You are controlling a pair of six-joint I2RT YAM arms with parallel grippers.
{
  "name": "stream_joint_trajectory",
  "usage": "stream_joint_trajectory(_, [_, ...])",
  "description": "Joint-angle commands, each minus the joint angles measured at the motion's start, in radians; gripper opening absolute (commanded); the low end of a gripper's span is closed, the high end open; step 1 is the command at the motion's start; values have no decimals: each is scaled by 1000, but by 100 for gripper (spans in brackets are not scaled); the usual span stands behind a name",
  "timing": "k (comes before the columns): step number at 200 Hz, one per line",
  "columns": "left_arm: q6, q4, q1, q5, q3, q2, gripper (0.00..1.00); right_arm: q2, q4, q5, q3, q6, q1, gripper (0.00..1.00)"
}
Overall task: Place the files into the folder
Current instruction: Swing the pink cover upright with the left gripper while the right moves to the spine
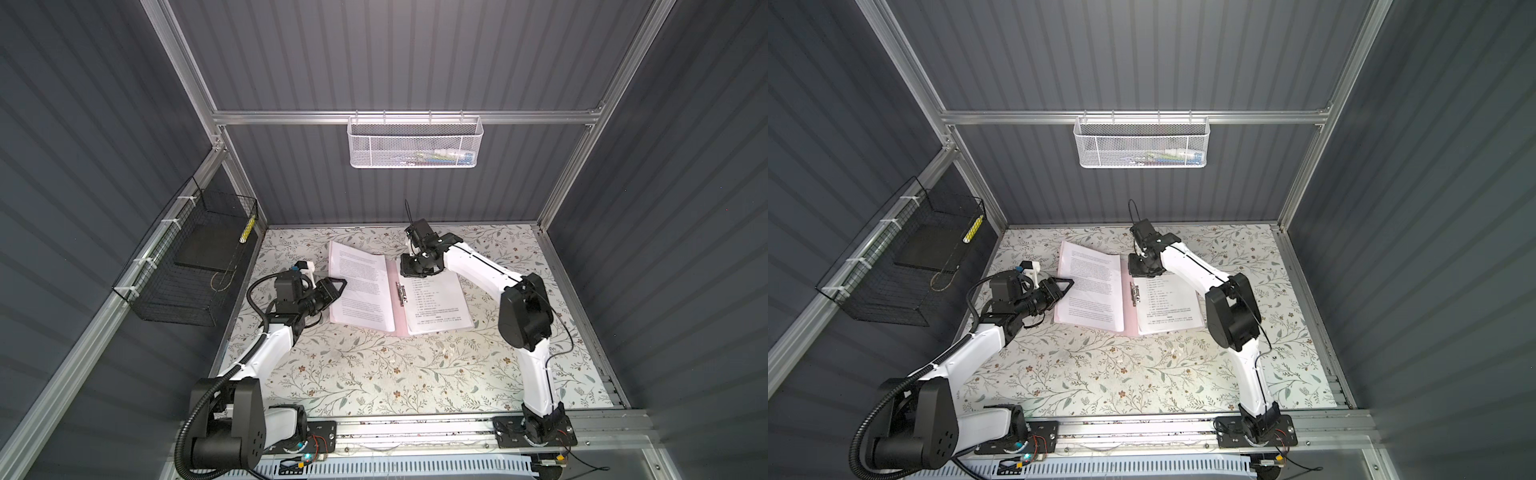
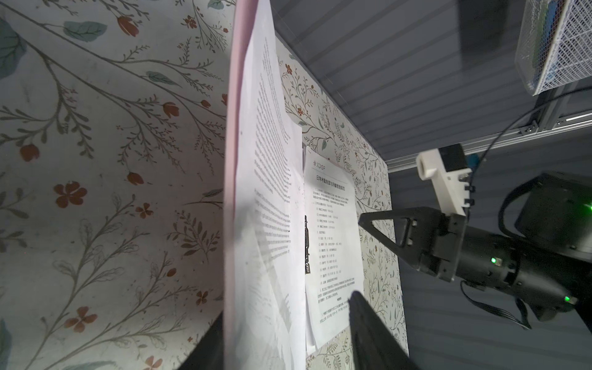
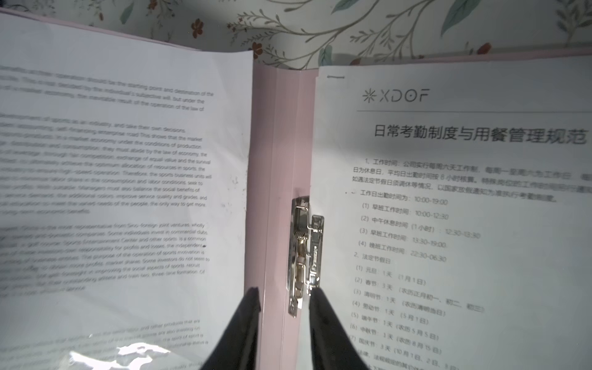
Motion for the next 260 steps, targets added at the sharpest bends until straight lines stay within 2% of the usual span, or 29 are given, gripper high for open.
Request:
stream_joint_trajectory(1, [8,14,-3,-14,-20,-38,54,66,-111,96,58,-36,17,24])
stream_joint_trajectory(27, [9,12,-3,-15,-31,-54,53,119,-145,106,116,-53,35,21])
stream_joint_trajectory(97, [20,6,-3,-8,-40,-58,54,164,-133,93,117,-54,83,27])
stream_joint_trajectory(189, [35,-3,-3,-3,-21,-65,53,218,-173,123,152,-67,97,27])
stream_joint_trajectory(221, [39,-8,-3,0,-13,-64,53,223,-171,117,153,-59,97,19])
stream_joint_trajectory(260, [31,-5,-3,5,8,-67,56,222,-162,63,141,-37,97,1])
